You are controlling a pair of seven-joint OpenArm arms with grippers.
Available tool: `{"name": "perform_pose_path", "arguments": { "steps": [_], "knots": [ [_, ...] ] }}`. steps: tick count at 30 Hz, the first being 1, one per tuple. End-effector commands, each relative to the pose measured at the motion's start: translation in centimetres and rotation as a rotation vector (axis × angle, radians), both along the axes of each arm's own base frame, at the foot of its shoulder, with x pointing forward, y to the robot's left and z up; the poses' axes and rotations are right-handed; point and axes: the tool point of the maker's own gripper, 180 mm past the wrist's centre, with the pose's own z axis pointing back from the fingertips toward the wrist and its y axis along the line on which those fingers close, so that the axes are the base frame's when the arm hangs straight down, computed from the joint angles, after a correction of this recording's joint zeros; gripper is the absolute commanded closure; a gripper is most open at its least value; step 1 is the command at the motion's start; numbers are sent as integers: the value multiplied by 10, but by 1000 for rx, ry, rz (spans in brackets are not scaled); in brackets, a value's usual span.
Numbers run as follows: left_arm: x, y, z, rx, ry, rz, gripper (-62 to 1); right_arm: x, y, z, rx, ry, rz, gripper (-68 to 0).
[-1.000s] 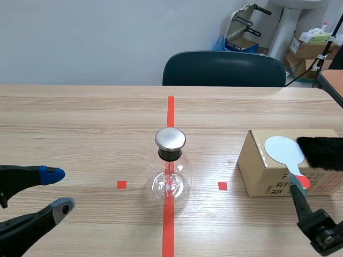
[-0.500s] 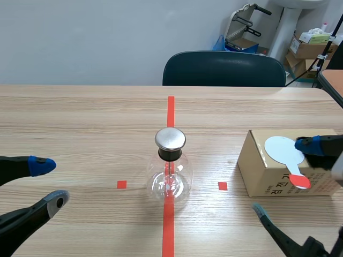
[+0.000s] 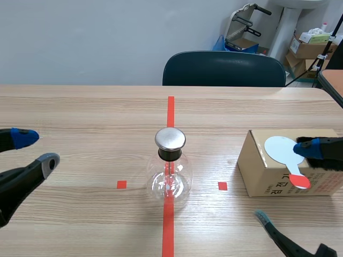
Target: Do the electroscope experiment
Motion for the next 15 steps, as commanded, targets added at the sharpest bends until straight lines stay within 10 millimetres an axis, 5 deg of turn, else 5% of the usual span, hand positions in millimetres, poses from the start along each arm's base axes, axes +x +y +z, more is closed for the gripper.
{"name": "perform_pose_path", "arguments": {
  "steps": [1, 15],
  "knots": [
    [5, -1, 13, -20, -36, 9, -371, 3, 0, 5, 11, -18, -4, -679],
    [26, 23, 47, -59, -171, 159, -371, 3, -4, -2, -20, 6, -16, -679]
  ]
}}
